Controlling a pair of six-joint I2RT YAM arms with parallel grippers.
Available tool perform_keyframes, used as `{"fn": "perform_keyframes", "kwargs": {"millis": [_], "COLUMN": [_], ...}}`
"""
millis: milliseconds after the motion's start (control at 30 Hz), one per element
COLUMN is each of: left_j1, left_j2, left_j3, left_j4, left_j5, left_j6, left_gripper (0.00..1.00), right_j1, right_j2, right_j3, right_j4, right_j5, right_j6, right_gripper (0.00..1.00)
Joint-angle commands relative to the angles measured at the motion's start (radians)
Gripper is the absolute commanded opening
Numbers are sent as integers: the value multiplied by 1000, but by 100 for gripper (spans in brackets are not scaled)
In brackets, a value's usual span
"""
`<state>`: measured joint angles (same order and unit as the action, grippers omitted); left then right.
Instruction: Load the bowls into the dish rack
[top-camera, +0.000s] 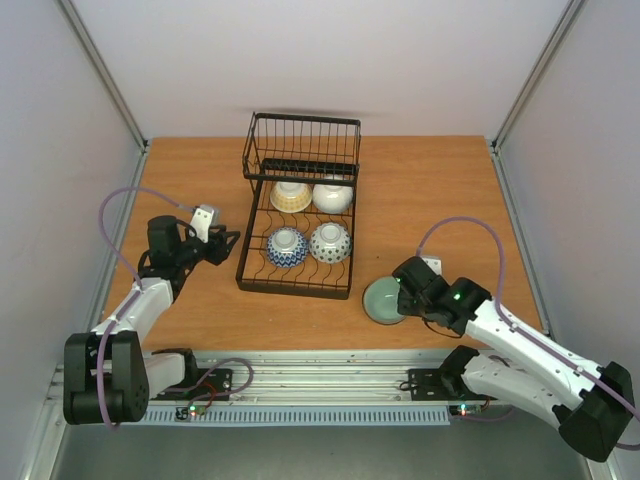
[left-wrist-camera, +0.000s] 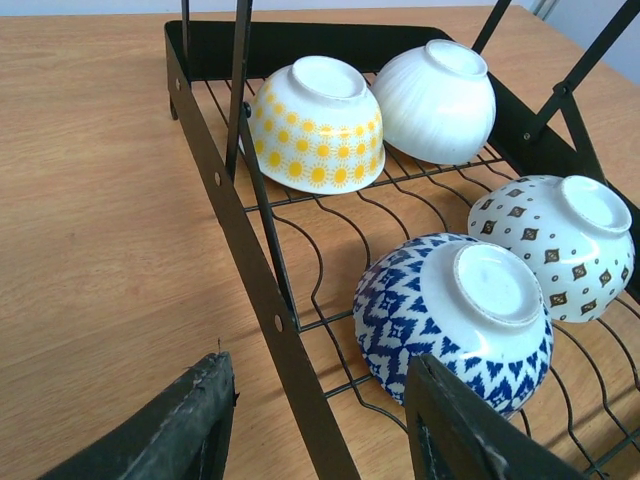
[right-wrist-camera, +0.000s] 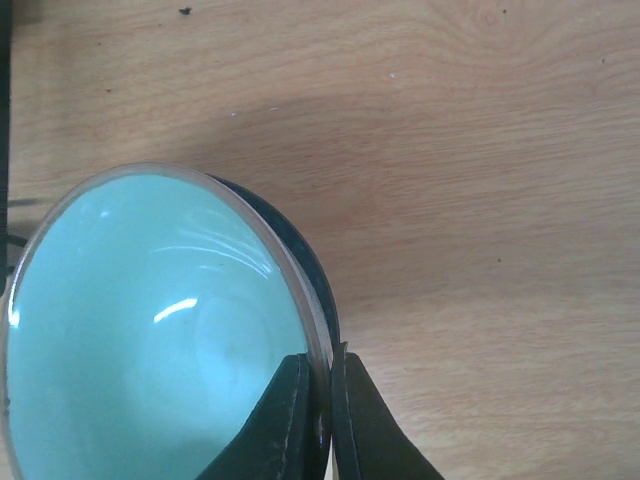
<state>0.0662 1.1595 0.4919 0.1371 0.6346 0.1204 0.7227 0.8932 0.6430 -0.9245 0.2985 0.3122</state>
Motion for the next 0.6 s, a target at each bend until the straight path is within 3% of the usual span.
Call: {"fn": "perform_keyframes", "kwargs": {"millis": [0,300,433,567], "left_j1": [3,3,3,3], "left_j2": [5,3,-14,-26], "left_j3": [30,41,44,49], "left_j4": [26,-6,-57,-89], "left_j5": [22,116,260,300], "left_j6": [11,18,50,75], "left_gripper": [48,49,49,49], "right_j1": [-3,-4,-4,-1], "right_j2": [-61,-26,80,239], "right_j3": [73,198,270,372], "right_j4": [-50,70,204,304], "right_j5": [12,15,-41,-82], "right_j6": [-57,-203,-265,-332], "right_gripper": [1,1,1,1]}}
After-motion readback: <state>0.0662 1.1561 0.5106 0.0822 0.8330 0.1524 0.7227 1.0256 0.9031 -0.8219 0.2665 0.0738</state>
